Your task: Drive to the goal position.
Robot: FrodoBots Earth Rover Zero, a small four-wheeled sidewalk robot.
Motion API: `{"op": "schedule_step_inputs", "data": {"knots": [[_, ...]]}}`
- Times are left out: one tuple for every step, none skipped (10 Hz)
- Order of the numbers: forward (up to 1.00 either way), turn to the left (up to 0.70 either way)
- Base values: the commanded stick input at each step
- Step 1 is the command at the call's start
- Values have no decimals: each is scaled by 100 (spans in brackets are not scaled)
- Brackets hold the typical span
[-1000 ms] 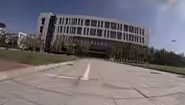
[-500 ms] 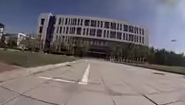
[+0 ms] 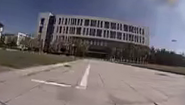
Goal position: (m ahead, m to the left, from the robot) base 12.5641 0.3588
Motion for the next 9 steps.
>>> {"op": "schedule_step_inputs", "data": {"knots": [[70, 0], [70, 0], [70, 0], [70, 0], [70, 0], [70, 0], [70, 0], [70, 0], [70, 0]]}}
